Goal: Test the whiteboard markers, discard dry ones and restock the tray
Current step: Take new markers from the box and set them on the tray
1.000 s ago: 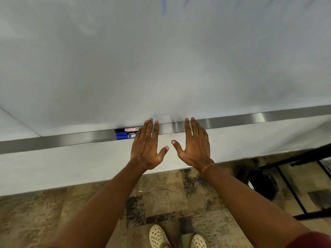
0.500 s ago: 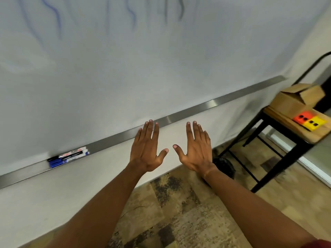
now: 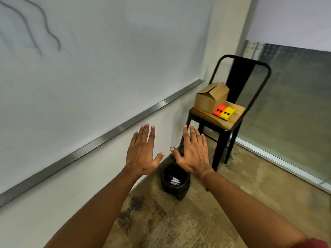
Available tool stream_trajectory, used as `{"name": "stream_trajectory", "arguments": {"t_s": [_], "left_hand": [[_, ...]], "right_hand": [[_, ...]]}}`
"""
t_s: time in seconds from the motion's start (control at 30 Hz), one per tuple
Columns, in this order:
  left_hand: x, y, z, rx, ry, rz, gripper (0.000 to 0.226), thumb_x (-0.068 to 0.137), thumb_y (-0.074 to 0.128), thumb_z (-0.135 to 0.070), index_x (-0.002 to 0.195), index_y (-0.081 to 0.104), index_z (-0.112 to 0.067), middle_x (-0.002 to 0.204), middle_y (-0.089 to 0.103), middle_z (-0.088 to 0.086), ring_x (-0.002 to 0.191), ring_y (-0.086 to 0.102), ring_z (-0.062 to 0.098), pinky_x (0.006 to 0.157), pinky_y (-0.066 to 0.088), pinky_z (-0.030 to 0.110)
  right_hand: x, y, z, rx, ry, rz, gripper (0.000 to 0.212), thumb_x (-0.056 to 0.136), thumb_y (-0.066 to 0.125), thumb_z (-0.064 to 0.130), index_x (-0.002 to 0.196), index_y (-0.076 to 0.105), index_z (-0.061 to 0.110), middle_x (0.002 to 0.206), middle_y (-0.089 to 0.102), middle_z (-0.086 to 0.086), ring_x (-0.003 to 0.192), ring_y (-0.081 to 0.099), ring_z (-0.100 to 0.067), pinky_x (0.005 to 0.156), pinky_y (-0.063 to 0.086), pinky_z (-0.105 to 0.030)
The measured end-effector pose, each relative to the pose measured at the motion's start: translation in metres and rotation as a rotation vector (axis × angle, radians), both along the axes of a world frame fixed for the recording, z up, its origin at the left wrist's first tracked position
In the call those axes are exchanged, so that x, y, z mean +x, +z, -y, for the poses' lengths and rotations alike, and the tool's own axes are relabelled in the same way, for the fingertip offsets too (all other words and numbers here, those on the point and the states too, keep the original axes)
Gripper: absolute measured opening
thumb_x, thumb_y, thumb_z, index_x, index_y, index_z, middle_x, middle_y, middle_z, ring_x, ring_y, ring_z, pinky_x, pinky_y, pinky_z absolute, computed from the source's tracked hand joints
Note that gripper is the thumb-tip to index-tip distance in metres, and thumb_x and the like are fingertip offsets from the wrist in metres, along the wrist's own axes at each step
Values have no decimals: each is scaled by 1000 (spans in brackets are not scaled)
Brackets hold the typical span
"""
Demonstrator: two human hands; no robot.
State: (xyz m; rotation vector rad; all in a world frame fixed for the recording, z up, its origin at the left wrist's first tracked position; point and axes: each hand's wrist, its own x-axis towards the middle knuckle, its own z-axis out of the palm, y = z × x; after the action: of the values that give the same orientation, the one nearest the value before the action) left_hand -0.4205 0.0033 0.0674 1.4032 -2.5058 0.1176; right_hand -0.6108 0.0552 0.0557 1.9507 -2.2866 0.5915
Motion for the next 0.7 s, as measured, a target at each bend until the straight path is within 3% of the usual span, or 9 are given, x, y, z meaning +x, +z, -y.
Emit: {"name": "stream_trajectory", "arguments": {"t_s": [0.33,0.7], "left_hand": [[-119,-7,54,21,-166,35,94,81,28,-68,150,-10,-16,158,-10,9,144,-13,22,117,-4,37],[-228,-29,169,99,-262,0,94,85,32,-68,149,-13,-16,157,-12,9,144,-12,22,118,-1,37]], "right_hand": [[-105,-7,17,-42,-173,51,90,84,33,70,153,7,17,159,12,-12,146,8,-27,118,10,-46],[-195,-19,118,36,-248,26,92,83,30,73,153,6,18,158,13,-12,145,13,-29,117,16,-48]]}}
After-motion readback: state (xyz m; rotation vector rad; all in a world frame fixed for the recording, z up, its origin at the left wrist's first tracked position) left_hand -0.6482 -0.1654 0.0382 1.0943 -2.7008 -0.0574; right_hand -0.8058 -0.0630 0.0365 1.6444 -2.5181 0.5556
